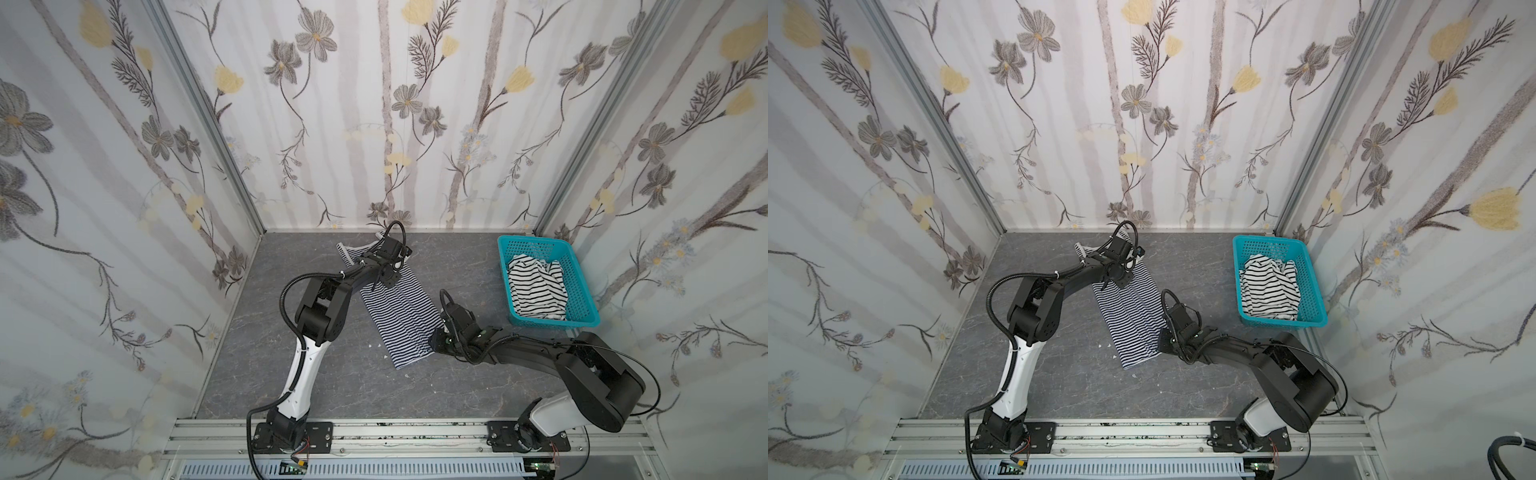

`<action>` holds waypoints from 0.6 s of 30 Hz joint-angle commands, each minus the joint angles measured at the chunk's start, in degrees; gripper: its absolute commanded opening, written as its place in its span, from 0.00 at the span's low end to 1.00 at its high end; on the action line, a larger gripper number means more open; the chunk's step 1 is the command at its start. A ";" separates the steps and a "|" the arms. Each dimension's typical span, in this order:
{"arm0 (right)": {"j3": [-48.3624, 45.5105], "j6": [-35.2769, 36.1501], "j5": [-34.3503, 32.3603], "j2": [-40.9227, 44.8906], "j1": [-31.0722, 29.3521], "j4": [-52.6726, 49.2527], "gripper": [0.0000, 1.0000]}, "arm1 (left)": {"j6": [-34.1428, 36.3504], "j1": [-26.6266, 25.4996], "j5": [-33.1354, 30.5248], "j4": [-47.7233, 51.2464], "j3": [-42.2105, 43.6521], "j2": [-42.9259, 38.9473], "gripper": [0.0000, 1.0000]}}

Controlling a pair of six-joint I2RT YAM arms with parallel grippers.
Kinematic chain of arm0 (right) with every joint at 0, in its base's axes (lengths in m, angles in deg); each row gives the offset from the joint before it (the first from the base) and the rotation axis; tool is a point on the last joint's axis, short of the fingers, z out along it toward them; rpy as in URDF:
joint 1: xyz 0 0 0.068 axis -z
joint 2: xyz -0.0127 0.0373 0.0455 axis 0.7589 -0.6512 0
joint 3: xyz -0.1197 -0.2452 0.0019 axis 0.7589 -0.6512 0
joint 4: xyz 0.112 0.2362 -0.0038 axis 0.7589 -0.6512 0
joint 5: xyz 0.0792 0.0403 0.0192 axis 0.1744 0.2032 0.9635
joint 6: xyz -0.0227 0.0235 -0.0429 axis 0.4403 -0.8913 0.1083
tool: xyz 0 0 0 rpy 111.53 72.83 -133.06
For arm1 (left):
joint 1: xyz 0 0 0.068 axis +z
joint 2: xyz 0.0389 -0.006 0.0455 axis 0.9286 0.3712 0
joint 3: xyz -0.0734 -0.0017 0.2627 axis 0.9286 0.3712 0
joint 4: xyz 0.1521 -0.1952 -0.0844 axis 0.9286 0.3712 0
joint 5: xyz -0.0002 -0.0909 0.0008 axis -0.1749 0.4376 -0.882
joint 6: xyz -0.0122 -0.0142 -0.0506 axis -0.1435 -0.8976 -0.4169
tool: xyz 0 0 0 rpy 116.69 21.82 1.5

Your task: Fold and stack the tank tops

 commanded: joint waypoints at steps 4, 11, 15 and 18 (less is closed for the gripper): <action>-0.62 -8.92 -0.26 0.24 -8.14 -9.34 0.33 | 0.64 -2.01 0.38 5.56 3.01 -1.94 0.37; 2.49 -13.94 0.87 -3.34 -15.35 -6.47 0.33 | 2.41 -4.58 2.40 5.60 9.17 -9.26 0.39; 5.41 -15.20 1.77 -7.00 -18.22 -4.98 0.33 | 2.15 -4.52 1.59 5.47 11.27 -12.40 0.39; 7.42 -15.67 2.46 -9.42 -19.95 -4.65 0.33 | 1.43 -4.01 0.72 5.49 12.58 -14.70 0.40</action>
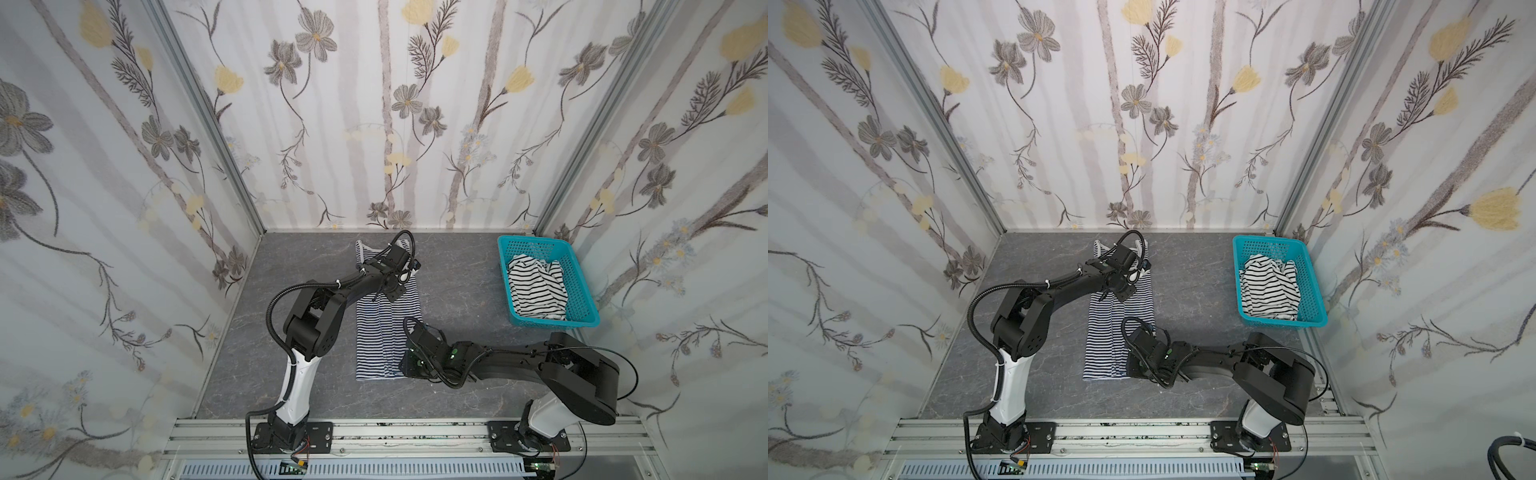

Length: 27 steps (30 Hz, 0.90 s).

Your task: Fold and stack the tank tops

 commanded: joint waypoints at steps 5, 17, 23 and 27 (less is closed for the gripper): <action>3.59 -1.67 2.08 -1.76 -2.14 -5.79 0.33 | -2.40 3.54 0.20 0.47 4.60 -6.74 0.43; 4.43 0.45 -4.94 8.94 -0.77 -12.73 0.58 | -2.95 7.19 0.14 -6.84 35.42 -31.64 0.56; -4.02 0.54 -4.08 16.67 1.65 -12.11 0.59 | -1.69 5.77 1.40 -7.91 48.52 -45.34 0.66; -7.60 -0.22 -3.46 20.41 2.73 -10.93 0.62 | -1.76 3.45 0.20 -7.78 54.37 -50.68 0.69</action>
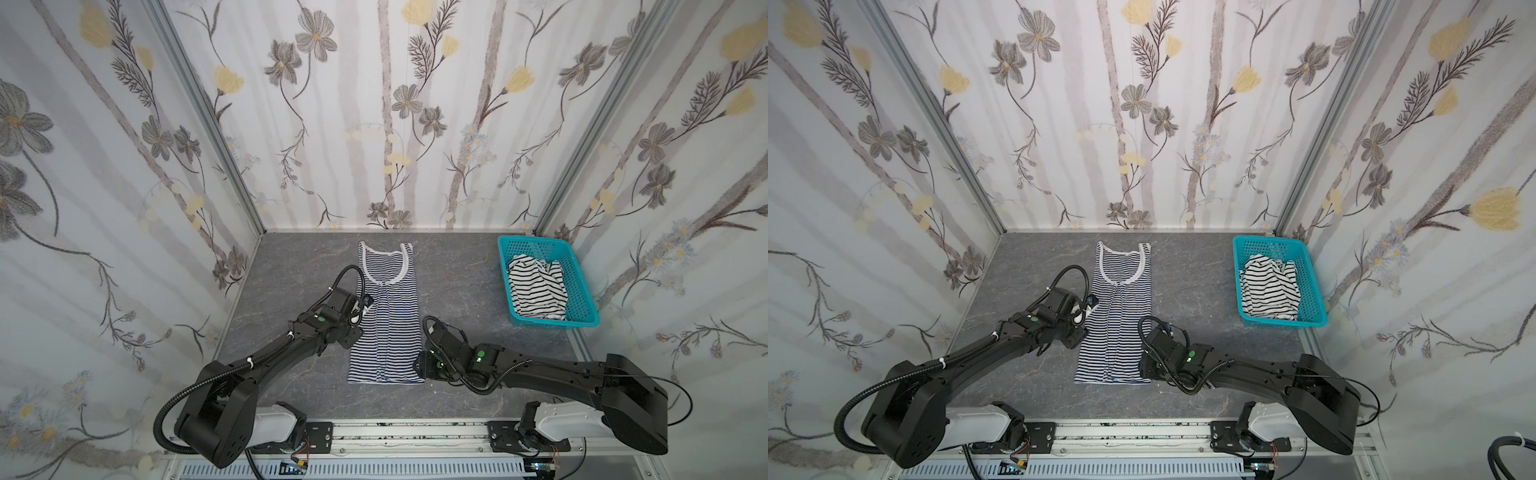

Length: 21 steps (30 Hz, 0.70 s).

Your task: Fold and stack the tank tops

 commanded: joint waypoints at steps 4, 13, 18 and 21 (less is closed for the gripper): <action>-5.49 -2.86 4.24 1.87 0.33 8.77 0.62 | -0.72 -2.77 1.01 -1.42 5.99 -5.88 0.70; -8.22 -4.57 6.14 -1.35 -0.63 14.13 0.53 | -1.42 -4.80 1.91 -0.89 8.04 -7.05 0.70; -8.04 -4.18 6.66 -3.75 -0.50 15.05 0.46 | -0.54 -5.42 2.48 -0.72 7.94 -6.77 0.70; -8.09 -3.92 6.71 -4.50 -0.37 15.29 0.37 | 0.41 -5.73 2.97 -0.15 8.34 -6.70 0.70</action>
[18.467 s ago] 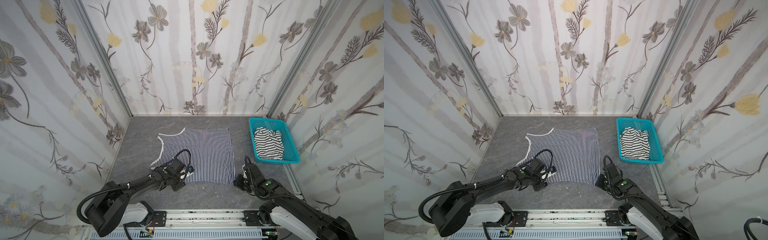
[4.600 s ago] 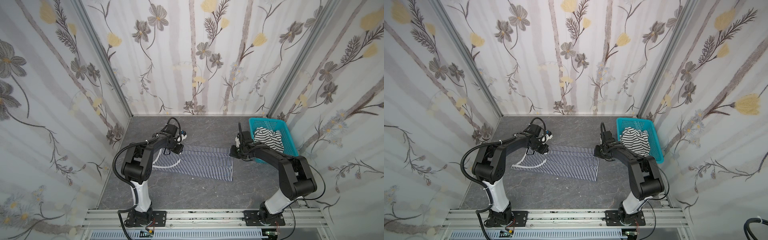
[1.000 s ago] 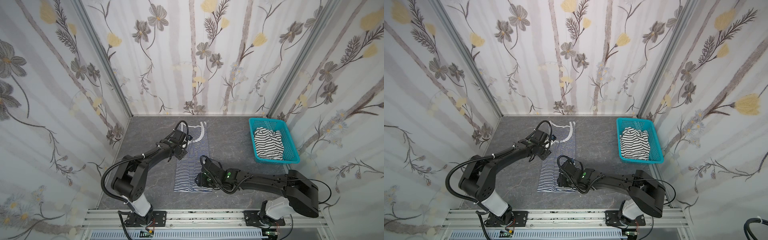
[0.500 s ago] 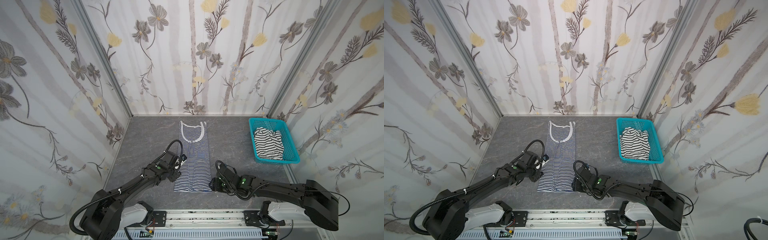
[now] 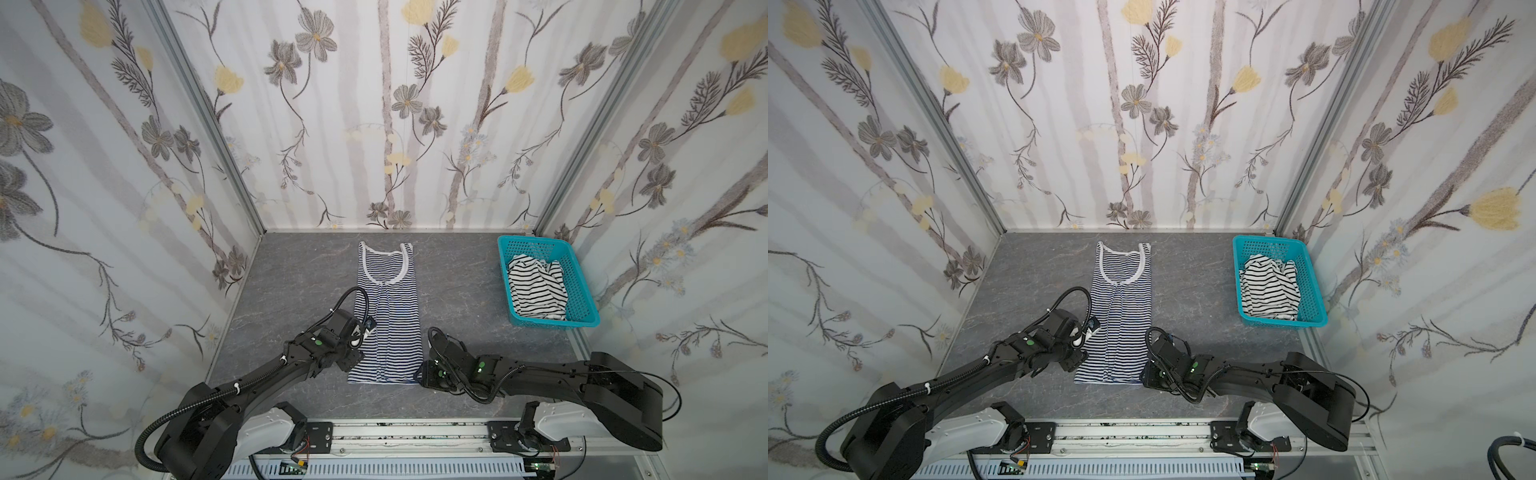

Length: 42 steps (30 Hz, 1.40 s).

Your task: Fold and stack the tank tops

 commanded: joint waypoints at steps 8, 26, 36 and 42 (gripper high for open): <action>0.00 0.00 0.15 -0.03 0.73 0.20 0.10 | 4.54 -0.98 0.76 1.26 1.52 0.05 0.70; -1.80 2.82 -1.25 5.57 6.23 -4.86 0.00 | 8.54 -11.95 4.64 8.26 0.68 2.51 0.67; -2.10 2.83 -1.12 5.55 6.55 -4.32 0.00 | 8.51 -14.92 6.94 8.67 -0.94 4.13 0.52; -1.80 2.83 -0.99 4.89 6.55 -3.71 0.00 | 8.45 -15.40 7.48 9.20 -0.87 4.36 0.44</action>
